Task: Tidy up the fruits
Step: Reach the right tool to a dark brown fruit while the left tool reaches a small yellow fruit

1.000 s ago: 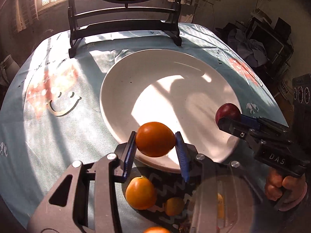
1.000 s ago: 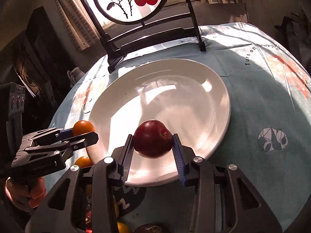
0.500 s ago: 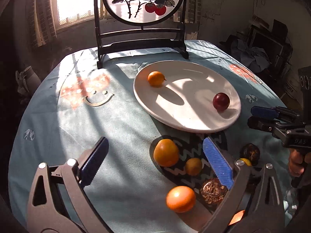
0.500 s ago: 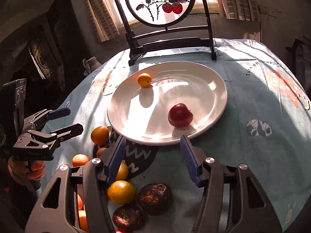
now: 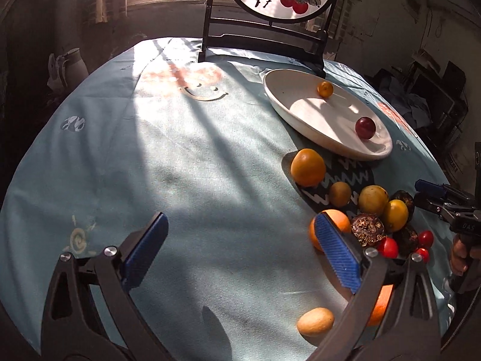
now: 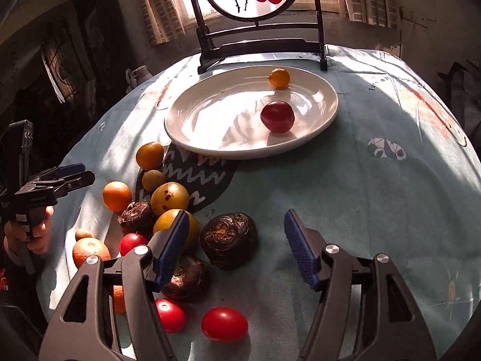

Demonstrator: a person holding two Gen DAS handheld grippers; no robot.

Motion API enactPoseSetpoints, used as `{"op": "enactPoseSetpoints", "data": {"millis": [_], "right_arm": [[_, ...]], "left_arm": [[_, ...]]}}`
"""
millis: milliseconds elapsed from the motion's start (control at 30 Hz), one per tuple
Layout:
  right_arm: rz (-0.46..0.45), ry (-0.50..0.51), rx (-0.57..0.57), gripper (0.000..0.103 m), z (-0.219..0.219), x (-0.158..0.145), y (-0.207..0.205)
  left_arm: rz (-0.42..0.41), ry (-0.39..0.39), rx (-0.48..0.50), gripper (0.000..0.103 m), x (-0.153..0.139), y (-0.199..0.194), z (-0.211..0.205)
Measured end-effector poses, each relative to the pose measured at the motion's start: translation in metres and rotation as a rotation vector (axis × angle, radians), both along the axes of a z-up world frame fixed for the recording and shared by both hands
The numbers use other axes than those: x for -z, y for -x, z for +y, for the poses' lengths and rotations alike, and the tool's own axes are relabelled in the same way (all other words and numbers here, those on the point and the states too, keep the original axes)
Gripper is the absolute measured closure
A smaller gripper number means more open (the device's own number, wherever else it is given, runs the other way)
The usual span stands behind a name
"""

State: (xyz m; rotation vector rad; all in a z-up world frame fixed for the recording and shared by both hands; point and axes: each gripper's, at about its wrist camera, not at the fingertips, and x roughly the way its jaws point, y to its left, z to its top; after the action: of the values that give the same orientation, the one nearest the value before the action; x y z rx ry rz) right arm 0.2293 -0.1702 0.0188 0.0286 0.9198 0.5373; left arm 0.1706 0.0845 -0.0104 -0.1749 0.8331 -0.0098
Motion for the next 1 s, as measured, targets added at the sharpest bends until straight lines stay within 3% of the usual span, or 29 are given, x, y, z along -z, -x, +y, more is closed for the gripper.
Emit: {"op": "enactPoseSetpoints", "data": {"millis": [167, 233, 367, 567, 633, 1000], "right_arm": [[0.007, 0.054, -0.028, 0.038, 0.007, 0.009, 0.005], [0.017, 0.067, -0.027, 0.044, 0.007, 0.012, 0.005], [0.025, 0.072, -0.033, 0.048, 0.007, 0.015, 0.004], [-0.026, 0.138, -0.065, 0.051, 0.021, 0.015, 0.007], [-0.041, 0.155, -0.077, 0.057, 0.026, 0.015, 0.009], [-0.098, 0.23, -0.093, 0.057, 0.038, 0.018, 0.011]], "left_arm": [[-0.002, 0.002, -0.01, 0.004, -0.001, 0.001, 0.002], [-0.004, -0.003, -0.01, 0.004, -0.001, 0.002, 0.001], [0.0, -0.016, -0.006, 0.004, 0.0, 0.002, -0.001], [0.0, -0.036, 0.007, 0.004, 0.001, 0.003, -0.005], [-0.002, -0.042, 0.008, 0.004, 0.001, 0.003, -0.006], [0.007, -0.05, 0.01, 0.004, 0.002, 0.006, -0.007]]}}
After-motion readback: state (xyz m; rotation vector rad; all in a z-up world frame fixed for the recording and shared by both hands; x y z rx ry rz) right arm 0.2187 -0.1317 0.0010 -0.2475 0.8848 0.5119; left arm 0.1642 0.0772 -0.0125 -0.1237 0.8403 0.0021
